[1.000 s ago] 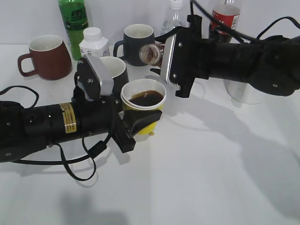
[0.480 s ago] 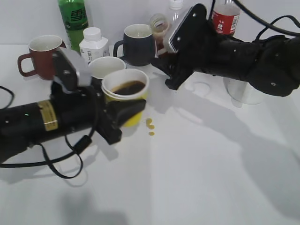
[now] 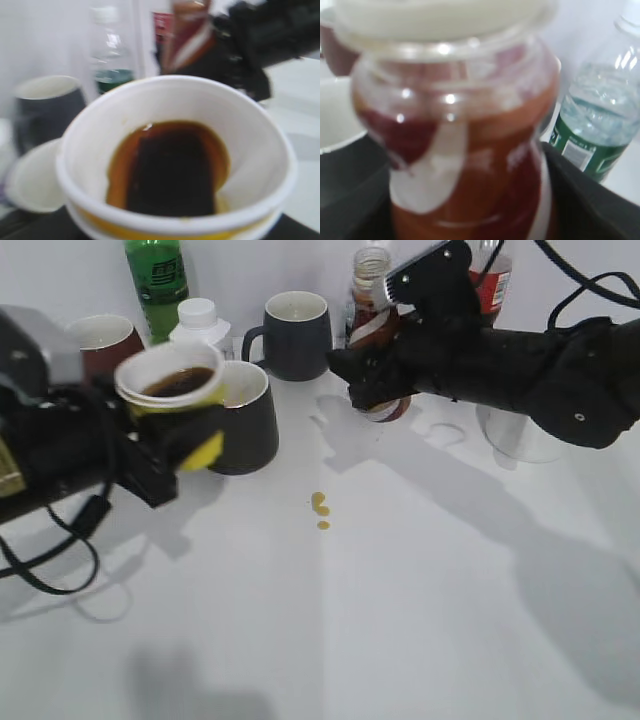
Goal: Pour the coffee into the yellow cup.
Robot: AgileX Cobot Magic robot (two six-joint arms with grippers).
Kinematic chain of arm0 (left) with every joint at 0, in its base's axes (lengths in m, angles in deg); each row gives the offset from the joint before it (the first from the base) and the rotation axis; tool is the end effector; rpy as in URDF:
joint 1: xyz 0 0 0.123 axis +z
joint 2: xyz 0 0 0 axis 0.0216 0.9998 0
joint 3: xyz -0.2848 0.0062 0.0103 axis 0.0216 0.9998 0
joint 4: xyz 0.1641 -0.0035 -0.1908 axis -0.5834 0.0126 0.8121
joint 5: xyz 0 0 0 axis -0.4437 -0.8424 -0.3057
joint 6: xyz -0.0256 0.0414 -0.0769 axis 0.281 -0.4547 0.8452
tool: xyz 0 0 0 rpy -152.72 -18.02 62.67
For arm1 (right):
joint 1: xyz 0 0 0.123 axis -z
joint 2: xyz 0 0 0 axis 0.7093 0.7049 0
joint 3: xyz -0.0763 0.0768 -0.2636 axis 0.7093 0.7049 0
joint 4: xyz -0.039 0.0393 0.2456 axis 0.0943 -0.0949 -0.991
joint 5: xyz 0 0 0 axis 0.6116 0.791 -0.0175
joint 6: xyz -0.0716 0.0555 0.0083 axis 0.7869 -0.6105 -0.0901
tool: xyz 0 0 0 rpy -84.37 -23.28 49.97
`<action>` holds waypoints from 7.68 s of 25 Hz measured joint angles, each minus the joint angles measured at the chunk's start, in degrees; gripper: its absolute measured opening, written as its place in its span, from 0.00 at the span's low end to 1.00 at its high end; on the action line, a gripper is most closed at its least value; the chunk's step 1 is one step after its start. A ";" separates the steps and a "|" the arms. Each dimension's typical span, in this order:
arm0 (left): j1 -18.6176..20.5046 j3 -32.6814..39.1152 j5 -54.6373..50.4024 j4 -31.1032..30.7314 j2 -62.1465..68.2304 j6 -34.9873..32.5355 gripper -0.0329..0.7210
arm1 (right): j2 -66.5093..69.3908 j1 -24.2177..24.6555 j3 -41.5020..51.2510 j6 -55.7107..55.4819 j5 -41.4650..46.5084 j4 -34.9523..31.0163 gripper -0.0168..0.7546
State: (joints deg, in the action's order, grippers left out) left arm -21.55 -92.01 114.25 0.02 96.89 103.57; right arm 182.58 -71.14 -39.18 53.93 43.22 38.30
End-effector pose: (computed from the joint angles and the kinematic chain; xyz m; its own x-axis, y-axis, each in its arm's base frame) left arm 0.2366 -0.1418 0.1887 -0.0639 0.1157 -0.9912 0.7515 0.6591 0.0285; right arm 0.3436 0.1962 0.1937 -0.0663 -0.3007 -0.9514 -0.7066 0.6874 -0.1681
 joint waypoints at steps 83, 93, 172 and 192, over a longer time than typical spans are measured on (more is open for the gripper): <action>13.64 3.14 13.82 18.28 19.44 -10.97 0.88 | 3.19 0.00 0.11 -10.61 -2.44 -1.97 0.67; 13.64 8.32 13.72 19.76 16.85 -10.97 0.88 | 7.35 0.00 0.23 -10.31 -6.14 -1.97 0.67; 13.64 -6.28 -125.32 33.98 -85.81 -9.77 0.77 | -42.03 0.00 18.35 -80.27 42.09 70.91 0.79; 13.64 -2.83 -116.88 31.57 -88.18 -17.64 0.77 | -72.16 0.00 22.74 21.63 87.70 -34.99 0.79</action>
State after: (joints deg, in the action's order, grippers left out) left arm -7.91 -94.84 -2.63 31.59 8.71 85.93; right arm 110.42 -71.14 -16.44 75.56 130.92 3.32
